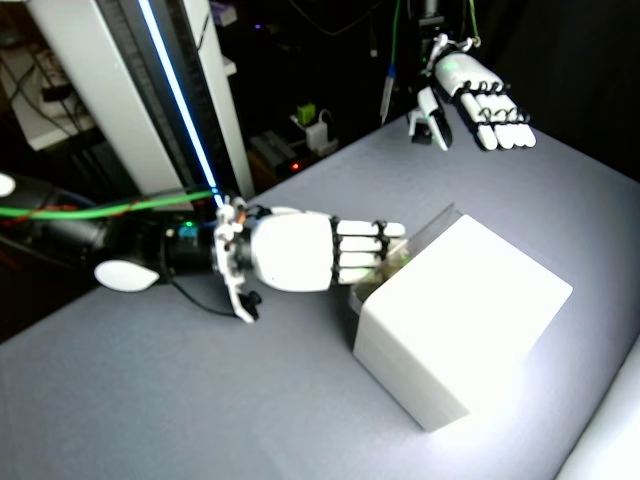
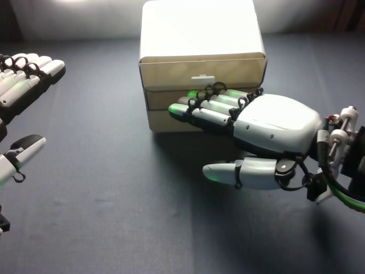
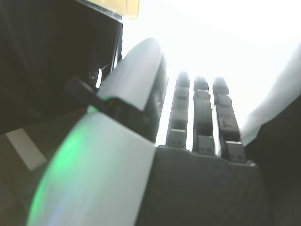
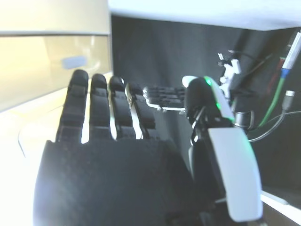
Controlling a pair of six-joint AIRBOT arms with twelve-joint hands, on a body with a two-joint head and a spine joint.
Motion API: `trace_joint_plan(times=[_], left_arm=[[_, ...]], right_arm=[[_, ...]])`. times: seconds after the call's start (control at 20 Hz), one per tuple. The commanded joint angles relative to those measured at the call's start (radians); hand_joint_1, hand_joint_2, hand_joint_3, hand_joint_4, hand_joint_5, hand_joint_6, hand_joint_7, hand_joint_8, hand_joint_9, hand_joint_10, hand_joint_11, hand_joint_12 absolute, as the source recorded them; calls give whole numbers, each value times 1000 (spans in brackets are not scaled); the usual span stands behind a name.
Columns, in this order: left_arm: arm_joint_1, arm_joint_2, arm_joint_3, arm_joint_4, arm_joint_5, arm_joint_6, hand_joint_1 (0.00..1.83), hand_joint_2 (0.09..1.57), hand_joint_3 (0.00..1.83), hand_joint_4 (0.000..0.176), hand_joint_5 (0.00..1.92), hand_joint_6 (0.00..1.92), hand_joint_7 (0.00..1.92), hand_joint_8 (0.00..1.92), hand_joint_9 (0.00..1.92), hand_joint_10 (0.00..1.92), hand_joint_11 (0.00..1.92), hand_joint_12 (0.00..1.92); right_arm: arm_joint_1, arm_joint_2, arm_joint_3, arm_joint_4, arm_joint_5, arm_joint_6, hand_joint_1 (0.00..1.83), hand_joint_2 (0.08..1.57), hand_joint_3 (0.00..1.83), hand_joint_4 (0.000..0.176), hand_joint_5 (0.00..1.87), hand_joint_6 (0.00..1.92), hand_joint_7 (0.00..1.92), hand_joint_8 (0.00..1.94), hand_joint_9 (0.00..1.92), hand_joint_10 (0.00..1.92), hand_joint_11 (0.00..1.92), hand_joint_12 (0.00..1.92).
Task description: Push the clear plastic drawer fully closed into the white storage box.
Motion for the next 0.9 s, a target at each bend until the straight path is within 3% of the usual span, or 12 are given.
trace_joint_plan(times=[0.0,0.1,0.2,0.4,0.7,0.85], left_arm=[[1,-2,5,-10,-125,-5,760,1523,5,0,4,1,0,0,0,0,0,0],[1,-2,4,-9,-129,-6,788,1516,0,0,5,2,0,0,0,0,0,0],[1,-1,3,-10,-132,-6,791,1513,0,0,2,1,0,0,0,0,0,0],[3,-1,2,-14,-139,-6,759,1515,0,0,3,1,0,0,0,0,0,0],[7,0,-1,-20,-148,-7,665,1526,5,0,0,0,0,0,0,0,0,0],[15,1,-3,-26,-157,-7,704,1527,1,0,0,0,0,0,0,0,0,0]], right_arm=[[24,-2,21,76,115,-9,296,1411,5,0,0,0,0,0,0,0,0,0],[24,-2,10,69,115,-8,213,1418,6,0,0,0,0,0,0,0,0,0],[24,-2,-23,35,127,-3,369,1402,0,0,5,2,0,0,0,0,0,0],[11,21,-72,-23,172,45,252,1378,0,0,0,0,0,0,0,0,0,0],[-48,79,-129,-97,241,141,337,1373,0,0,1,0,0,0,79,31,58,28],[-93,118,-162,-125,281,185,309,1363,1,0,24,4,24,2,100,4,0,514]])
